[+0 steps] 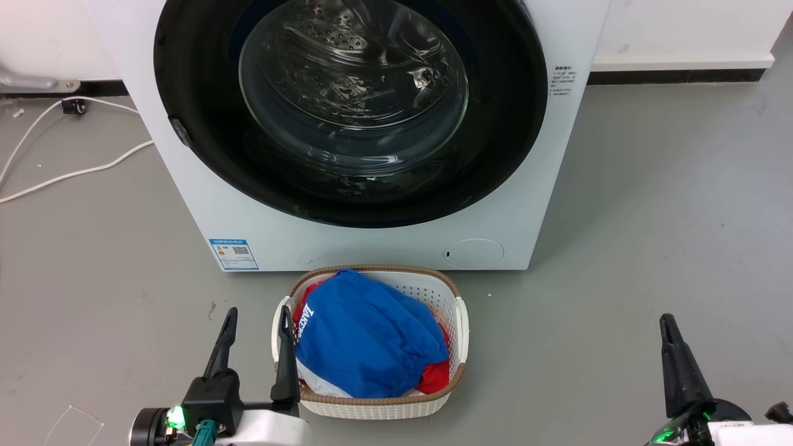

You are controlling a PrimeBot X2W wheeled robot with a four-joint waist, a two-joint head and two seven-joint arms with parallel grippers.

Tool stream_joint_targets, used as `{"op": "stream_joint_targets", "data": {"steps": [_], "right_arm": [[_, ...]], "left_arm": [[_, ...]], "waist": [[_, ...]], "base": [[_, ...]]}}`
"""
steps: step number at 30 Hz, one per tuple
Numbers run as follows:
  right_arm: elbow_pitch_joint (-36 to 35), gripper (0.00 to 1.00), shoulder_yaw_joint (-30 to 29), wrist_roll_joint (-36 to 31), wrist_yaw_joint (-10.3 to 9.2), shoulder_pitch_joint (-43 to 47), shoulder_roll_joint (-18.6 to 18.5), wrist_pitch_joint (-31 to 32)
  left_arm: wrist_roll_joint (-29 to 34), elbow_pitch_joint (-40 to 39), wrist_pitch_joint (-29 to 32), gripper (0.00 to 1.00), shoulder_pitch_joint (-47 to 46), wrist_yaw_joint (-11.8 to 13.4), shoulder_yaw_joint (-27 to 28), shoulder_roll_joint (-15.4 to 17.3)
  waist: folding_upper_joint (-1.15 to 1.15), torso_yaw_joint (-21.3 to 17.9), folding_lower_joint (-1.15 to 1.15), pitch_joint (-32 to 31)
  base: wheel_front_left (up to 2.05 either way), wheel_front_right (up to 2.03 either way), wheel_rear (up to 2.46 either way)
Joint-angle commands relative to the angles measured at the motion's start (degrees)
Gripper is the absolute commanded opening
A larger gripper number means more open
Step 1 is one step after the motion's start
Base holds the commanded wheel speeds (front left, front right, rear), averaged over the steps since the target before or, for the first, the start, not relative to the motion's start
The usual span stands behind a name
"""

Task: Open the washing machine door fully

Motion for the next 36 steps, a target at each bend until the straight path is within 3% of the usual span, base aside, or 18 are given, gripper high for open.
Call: {"op": "stream_joint_targets", "data": {"steps": [1, 11, 22, 36], "right_arm": [[0.4, 0.0, -0.42, 0.26, 0.02, -0.53, 0.2, 0.37], [3.89, 0.0, -7.35, 1.32, 0.02, -8.9, -1.8, 1.8], [11.97, 0.0, -14.86, 2.74, 0.02, -28.45, -8.91, 7.21], [25.96, 0.0, -12.4, 1.0, 0.02, -55.36, -17.09, 17.25]], "left_arm": [[0.33, -0.28, -0.16, 1.0, -0.12, 0.13, 0.03, -0.09], [1.41, -1.58, -0.16, 1.0, -3.05, -0.1, -0.37, -0.09], [2.69, -4.23, -0.16, 1.0, -9.74, -0.5, -0.46, -0.09], [3.66, -7.78, -0.16, 1.0, -17.16, -0.91, -0.64, -0.08]], "waist": [[0.0, -0.08, 0.0, 0.1], [0.0, 0.19, 0.0, 4.54], [0.0, 2.11, 0.0, 15.51], [0.0, 4.14, 0.0, 28.63]], "base": [[0.0, 0.0, 0.0], [0.0, 0.0, 0.0], [0.0, 0.0, 0.0], [0.0, 0.0, 0.0]]}}
